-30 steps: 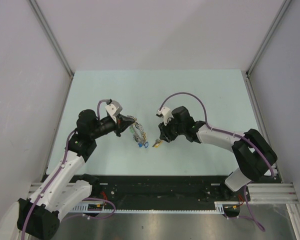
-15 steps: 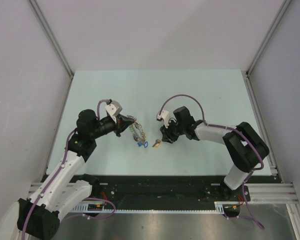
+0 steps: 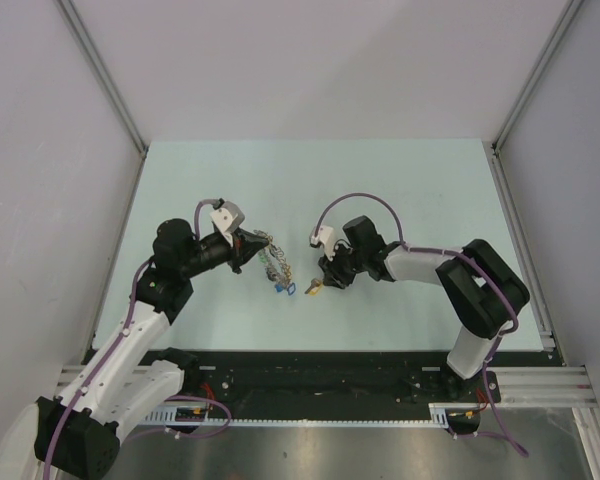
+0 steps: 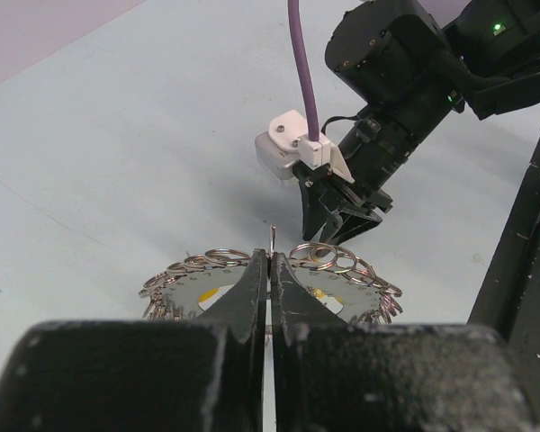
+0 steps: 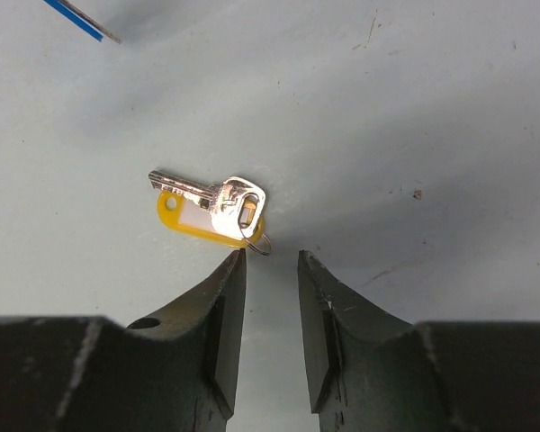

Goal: Put the keys on the keyring

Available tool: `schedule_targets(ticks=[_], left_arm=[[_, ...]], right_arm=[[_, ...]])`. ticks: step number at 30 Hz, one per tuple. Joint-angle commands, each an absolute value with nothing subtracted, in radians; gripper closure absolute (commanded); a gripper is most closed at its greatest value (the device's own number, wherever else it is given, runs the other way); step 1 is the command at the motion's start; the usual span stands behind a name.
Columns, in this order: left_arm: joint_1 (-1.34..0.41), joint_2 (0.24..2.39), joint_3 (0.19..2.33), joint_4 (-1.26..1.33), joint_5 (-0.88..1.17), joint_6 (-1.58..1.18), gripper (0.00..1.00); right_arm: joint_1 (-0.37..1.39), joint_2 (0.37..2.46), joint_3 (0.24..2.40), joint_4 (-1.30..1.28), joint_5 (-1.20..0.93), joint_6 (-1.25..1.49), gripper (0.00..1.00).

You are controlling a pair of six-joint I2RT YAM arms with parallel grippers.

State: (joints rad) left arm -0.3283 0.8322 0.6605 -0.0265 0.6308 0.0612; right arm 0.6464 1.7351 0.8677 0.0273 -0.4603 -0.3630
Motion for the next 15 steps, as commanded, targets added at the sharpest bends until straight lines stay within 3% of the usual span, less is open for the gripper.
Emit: schedule_targets(ticks=[1, 8, 15], left_arm=[[-0.321, 0.819, 0.707, 0.017, 0.643, 0.08, 0.99], [-0.321, 0.825, 0.709, 0.017, 0.644, 0.077, 1.0], [-0.321, 0.828, 0.709, 0.015, 0.646, 0.078, 0.99]], right_arm=[[0.65, 1.758, 0.899, 0.034, -0.498, -0.394, 0.66], [0.653, 1.769, 0.904, 0.049, -0.525, -0.396, 0.67], [0.65, 1.767, 0.908, 0.025, -0.535, -0.403, 0.75]])
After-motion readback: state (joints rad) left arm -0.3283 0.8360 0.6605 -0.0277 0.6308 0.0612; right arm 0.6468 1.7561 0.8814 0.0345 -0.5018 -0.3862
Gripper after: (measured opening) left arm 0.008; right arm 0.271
